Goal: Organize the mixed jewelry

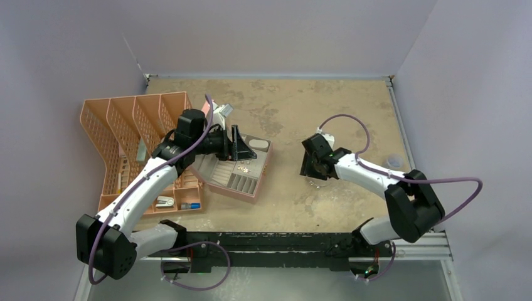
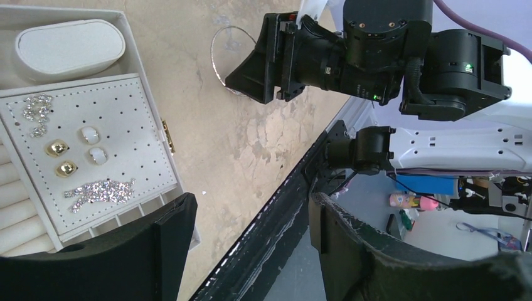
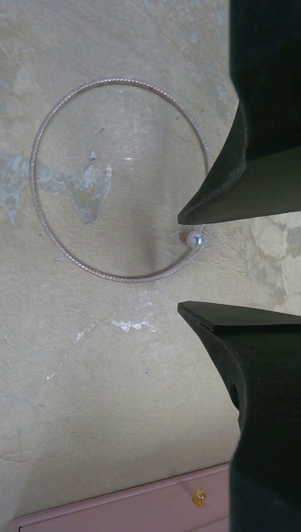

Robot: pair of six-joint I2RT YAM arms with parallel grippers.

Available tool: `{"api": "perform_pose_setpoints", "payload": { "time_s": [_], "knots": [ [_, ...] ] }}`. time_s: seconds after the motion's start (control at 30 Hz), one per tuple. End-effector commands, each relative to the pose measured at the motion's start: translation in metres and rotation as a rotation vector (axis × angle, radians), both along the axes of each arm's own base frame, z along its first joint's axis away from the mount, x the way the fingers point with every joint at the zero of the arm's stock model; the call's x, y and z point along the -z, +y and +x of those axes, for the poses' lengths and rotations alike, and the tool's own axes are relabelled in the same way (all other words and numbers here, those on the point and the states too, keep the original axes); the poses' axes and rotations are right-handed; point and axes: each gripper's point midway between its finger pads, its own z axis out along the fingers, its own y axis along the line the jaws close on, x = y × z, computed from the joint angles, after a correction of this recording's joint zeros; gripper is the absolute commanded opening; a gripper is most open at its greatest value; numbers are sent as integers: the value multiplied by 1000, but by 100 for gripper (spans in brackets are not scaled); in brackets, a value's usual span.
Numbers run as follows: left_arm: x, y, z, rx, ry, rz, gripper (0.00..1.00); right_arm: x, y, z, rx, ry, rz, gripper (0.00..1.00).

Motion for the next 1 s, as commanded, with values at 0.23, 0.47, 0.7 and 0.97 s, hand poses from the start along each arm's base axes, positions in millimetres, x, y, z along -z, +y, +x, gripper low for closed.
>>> {"api": "perform_pose_setpoints", "payload": {
  "time_s": [0.23,0.47,0.7,0.97],
  "knots": [
    [1,-1,4,-11,-15,2,65,25,4,-6,-74,52,-41,51],
    [3,0,5,-12,-19,10,65,32,8,-45,-107,163,-6,51],
    [6,0,6,-13,-13,13,65,38,14,-66,-109,229,-22,47],
    [9,1,5,-20,-8,19,65,41,12,-73,-145,202,-186,53]
  ]
}}
